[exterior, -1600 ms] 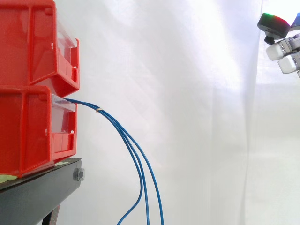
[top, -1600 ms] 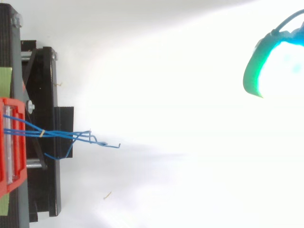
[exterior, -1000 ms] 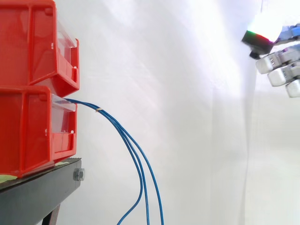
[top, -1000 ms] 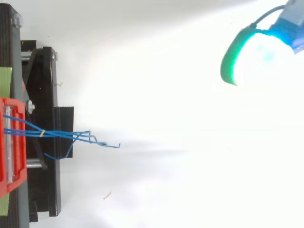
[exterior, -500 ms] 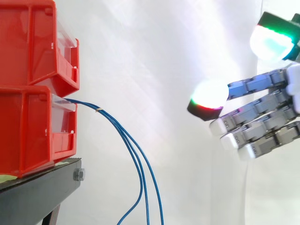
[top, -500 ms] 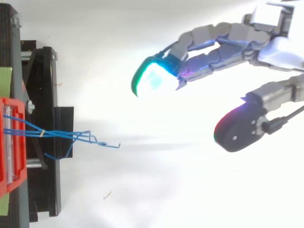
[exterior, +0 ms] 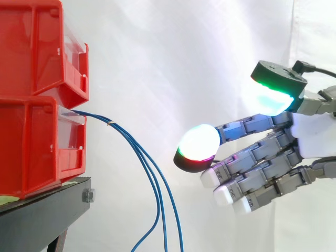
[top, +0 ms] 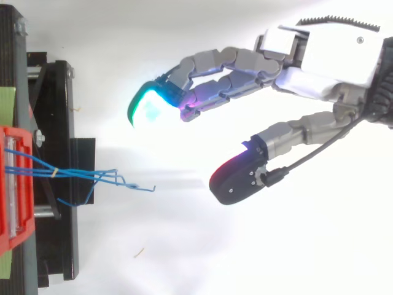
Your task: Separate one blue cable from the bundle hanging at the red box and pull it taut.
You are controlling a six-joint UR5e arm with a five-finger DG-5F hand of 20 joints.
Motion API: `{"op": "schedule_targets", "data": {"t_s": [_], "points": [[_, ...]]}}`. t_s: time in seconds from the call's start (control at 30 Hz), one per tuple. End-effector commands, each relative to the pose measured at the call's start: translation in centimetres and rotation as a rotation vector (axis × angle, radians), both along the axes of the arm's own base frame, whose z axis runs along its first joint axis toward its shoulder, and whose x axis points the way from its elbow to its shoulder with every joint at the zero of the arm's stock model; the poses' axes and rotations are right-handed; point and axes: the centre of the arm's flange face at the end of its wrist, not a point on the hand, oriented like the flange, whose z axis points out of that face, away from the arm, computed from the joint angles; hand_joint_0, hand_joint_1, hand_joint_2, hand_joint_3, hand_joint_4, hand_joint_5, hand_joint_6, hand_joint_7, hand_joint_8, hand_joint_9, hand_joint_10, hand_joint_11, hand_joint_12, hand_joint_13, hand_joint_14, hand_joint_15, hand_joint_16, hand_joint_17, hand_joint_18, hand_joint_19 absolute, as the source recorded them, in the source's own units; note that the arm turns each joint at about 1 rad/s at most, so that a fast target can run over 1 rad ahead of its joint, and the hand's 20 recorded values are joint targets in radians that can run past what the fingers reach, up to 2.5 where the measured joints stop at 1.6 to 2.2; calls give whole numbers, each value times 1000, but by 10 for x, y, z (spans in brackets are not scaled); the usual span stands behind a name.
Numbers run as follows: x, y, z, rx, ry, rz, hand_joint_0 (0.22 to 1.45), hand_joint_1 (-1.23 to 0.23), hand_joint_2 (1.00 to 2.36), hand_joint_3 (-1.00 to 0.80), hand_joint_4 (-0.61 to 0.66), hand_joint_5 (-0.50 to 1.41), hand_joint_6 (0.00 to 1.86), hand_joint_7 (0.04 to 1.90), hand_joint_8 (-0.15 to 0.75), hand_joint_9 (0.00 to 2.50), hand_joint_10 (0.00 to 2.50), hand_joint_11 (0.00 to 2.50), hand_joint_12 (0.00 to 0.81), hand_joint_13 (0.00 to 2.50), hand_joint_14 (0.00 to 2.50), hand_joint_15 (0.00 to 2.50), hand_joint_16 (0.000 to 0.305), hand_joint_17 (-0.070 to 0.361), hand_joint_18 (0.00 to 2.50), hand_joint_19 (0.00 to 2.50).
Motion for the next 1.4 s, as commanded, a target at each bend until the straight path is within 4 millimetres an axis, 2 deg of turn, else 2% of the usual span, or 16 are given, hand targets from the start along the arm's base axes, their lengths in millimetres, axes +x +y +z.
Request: {"op": "schedule_targets", "data": {"t_s": [0.0,0.13,0.17,0.23,0.3,0.5,0.6,0.67,0.9,0.97,1.37], "points": [[2,1,1,-66,0,-23,547,-793,1000,-500,156,-194,502,770,202,604,2,133,286,627,7,212,33,74,485,187],[2,1,0,-93,1,-50,543,-769,1000,-500,154,-194,502,767,201,608,3,137,285,628,7,208,33,75,487,189],[5,1,-11,-112,20,-55,543,-767,1000,-500,155,-194,502,767,200,608,2,137,285,628,7,212,33,75,487,190],[8,-1,-12,-110,18,-53,543,-761,1000,-500,156,-193,502,770,203,607,5,130,286,629,7,209,33,75,487,189],[11,1,-27,-108,37,-44,540,-757,1000,-500,160,-193,502,768,205,607,3,145,287,628,7,215,34,75,489,188],[24,3,-46,-85,46,-46,534,-754,1000,-500,163,-193,502,768,206,608,3,142,288,626,7,213,34,76,493,196],[34,3,-55,-83,45,-45,532,-752,1000,-500,164,-192,502,765,210,609,3,143,288,627,8,217,34,76,493,202],[45,3,-69,-80,50,-47,532,-751,1000,-500,164,-192,502,768,209,610,3,144,287,629,7,217,34,76,493,202],[61,3,-77,-41,32,-31,527,-729,1000,-500,169,-191,502,770,213,612,3,144,290,630,8,223,34,78,494,208],[65,9,-77,-29,20,14,526,-725,1000,-500,168,-191,502,766,213,612,2,144,290,631,8,227,35,78,494,211],[77,17,-75,92,-81,76,488,-652,1000,-500,214,-170,502,826,237,640,4,169,308,647,8,247,38,85,504,214]]}}
